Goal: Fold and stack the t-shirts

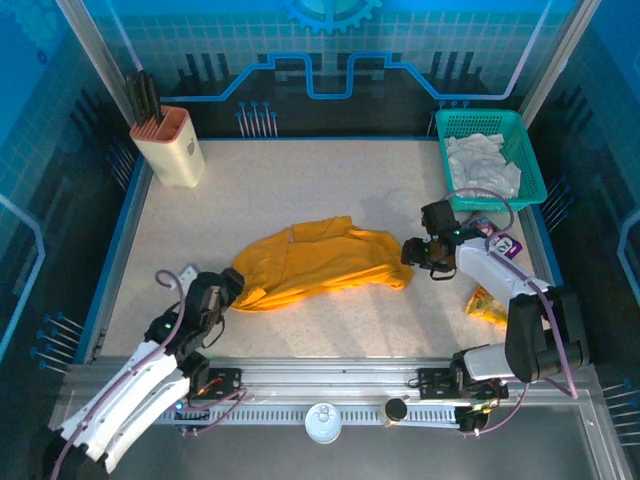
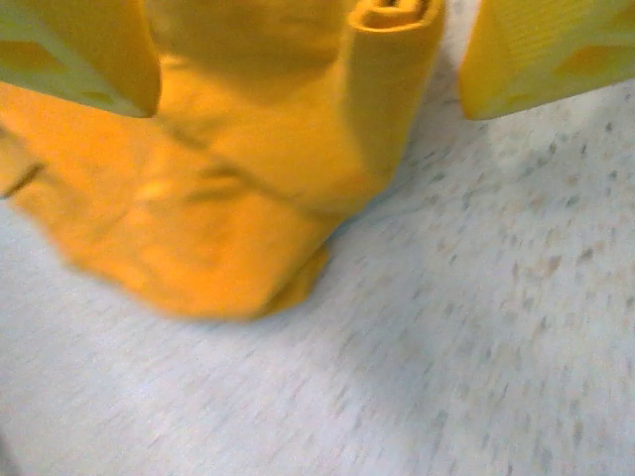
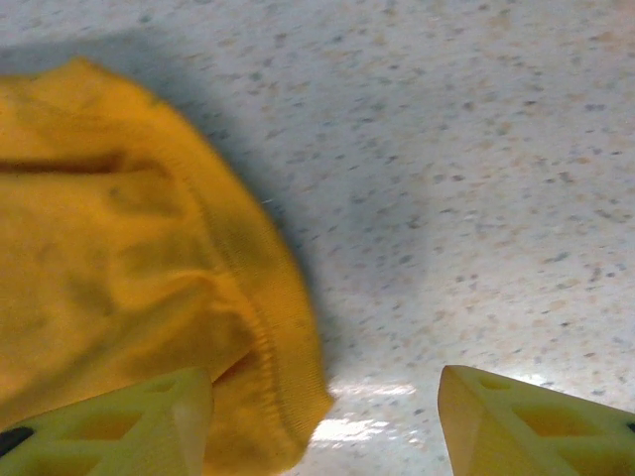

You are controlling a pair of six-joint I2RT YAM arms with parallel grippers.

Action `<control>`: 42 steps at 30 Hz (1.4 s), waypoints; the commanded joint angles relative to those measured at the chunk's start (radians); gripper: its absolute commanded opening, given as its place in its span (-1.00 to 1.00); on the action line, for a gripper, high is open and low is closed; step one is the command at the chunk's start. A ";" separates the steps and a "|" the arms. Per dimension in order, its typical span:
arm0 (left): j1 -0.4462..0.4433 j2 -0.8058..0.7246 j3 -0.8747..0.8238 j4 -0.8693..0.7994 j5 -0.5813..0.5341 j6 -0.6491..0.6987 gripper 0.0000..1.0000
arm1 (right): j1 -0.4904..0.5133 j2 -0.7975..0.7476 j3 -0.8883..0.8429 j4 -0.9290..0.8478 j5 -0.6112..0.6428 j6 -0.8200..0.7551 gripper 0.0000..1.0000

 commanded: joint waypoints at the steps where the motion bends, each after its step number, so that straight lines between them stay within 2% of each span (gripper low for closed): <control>1: -0.002 0.022 0.148 -0.083 -0.090 0.121 0.69 | 0.051 -0.030 0.037 -0.035 -0.041 0.018 0.26; 4: -0.002 0.210 0.311 -0.136 -0.051 0.243 0.56 | 0.078 -0.003 0.093 -0.019 -0.086 0.024 0.23; 8: -0.025 0.534 0.499 -0.156 0.056 0.379 0.41 | 0.093 0.078 0.152 0.007 -0.126 0.030 0.08; 14: -0.152 0.991 0.797 -0.278 0.005 0.522 0.31 | 0.099 0.207 0.233 0.063 -0.182 0.057 -0.08; 17: -0.183 1.134 0.885 -0.307 -0.011 0.531 0.27 | 0.101 0.268 0.264 0.086 -0.194 0.074 -0.17; 23: -0.185 1.275 0.934 -0.276 -0.024 0.503 0.12 | 0.110 0.357 0.288 0.118 -0.202 0.095 -0.34; 29: -0.186 1.340 0.972 -0.224 -0.055 0.496 0.03 | 0.120 0.398 0.278 0.144 -0.210 0.103 -0.48; 35: -0.180 1.408 1.044 -0.234 -0.058 0.496 0.01 | 0.123 0.436 0.266 0.170 -0.213 0.118 -0.52; 42: -0.171 1.445 1.026 -0.232 -0.073 0.476 -0.07 | 0.124 0.474 0.261 0.183 -0.209 0.124 -0.57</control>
